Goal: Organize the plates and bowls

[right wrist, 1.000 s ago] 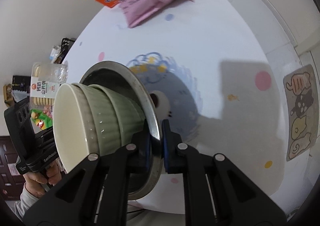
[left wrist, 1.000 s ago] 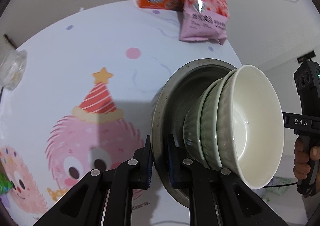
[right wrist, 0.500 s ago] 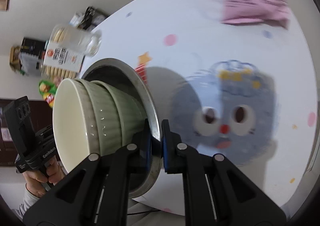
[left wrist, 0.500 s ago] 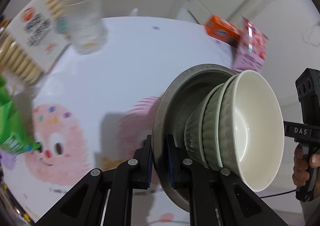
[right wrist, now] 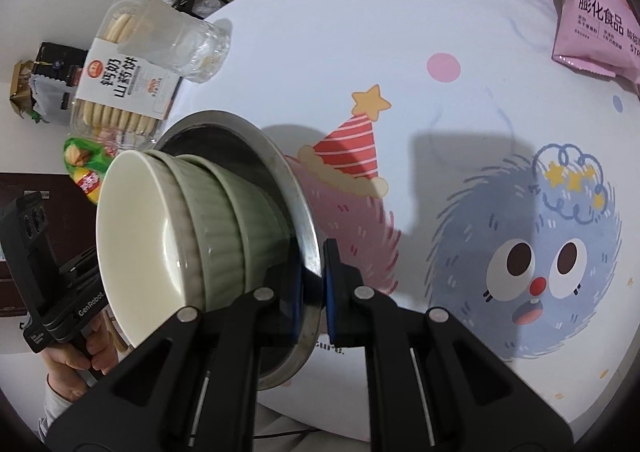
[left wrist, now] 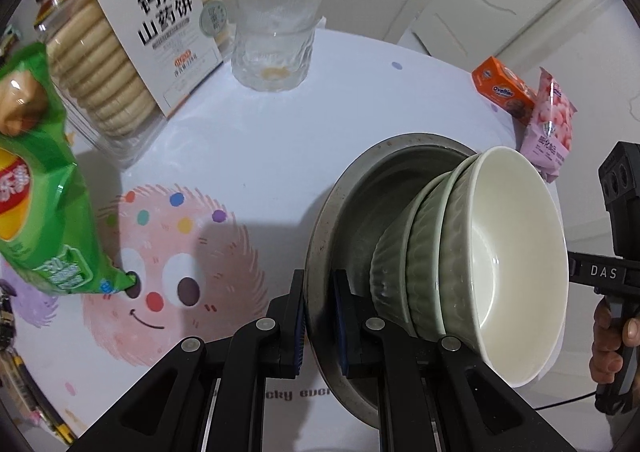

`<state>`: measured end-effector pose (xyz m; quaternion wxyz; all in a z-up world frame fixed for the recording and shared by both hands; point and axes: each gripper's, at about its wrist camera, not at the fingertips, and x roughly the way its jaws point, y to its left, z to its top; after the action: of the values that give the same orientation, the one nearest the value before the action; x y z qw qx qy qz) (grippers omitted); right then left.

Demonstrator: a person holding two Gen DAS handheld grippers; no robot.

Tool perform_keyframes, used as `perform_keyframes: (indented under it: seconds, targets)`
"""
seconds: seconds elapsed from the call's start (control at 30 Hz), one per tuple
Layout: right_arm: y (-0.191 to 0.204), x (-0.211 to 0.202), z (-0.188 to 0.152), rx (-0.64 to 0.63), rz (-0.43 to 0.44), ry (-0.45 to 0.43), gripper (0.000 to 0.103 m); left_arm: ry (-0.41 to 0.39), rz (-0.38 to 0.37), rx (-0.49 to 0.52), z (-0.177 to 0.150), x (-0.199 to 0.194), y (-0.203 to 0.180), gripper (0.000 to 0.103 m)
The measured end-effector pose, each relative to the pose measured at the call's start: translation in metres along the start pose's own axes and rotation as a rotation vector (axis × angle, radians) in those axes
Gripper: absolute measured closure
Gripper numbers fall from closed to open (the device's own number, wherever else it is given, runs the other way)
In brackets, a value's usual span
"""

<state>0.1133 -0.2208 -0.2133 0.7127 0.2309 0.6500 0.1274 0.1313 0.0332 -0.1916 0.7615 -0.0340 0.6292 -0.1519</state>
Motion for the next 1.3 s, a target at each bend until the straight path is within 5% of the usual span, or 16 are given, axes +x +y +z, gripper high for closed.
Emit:
perform_keyframes:
  seconds: [0.57,0.63,0.67,0.73,0.8,0.87,0.93,1.1,1.3]
  targets:
    - [-0.018,0.019,-0.007,0.027,-0.005,0.028,0.089,0.016,-0.011,0.008,-0.011,0.025,0.003,0.09]
    - [-0.018,0.017,-0.007,0.033,-0.007,0.017,0.082,0.022,-0.005,-0.011,-0.01,0.024,0.004,0.087]
    - [-0.019,0.014,-0.006,0.046,0.0,0.0,0.074,0.023,-0.006,-0.021,-0.009,0.024,0.006,0.084]
    - [-0.025,0.004,-0.004,0.085,-0.036,-0.053,0.035,0.02,0.002,-0.037,-0.008,0.02,0.009,0.077]
    - [-0.03,-0.008,-0.002,0.114,-0.017,-0.113,0.014,0.004,0.001,-0.043,-0.007,0.012,0.011,0.056]
    - [-0.033,-0.018,0.0,0.141,0.019,-0.131,0.01,-0.04,0.037,-0.048,-0.007,-0.002,0.012,0.017]
    - [-0.03,-0.028,-0.001,0.13,0.022,-0.147,0.01,-0.069,0.064,-0.058,-0.006,-0.015,0.012,0.002]
    - [-0.011,-0.051,-0.008,0.091,0.038,-0.2,0.009,-0.152,0.129,-0.067,-0.01,-0.043,0.0,0.0]
    - [0.012,-0.074,-0.027,0.006,-0.041,-0.253,0.002,-0.252,0.211,-0.1,-0.029,-0.086,-0.026,0.0]
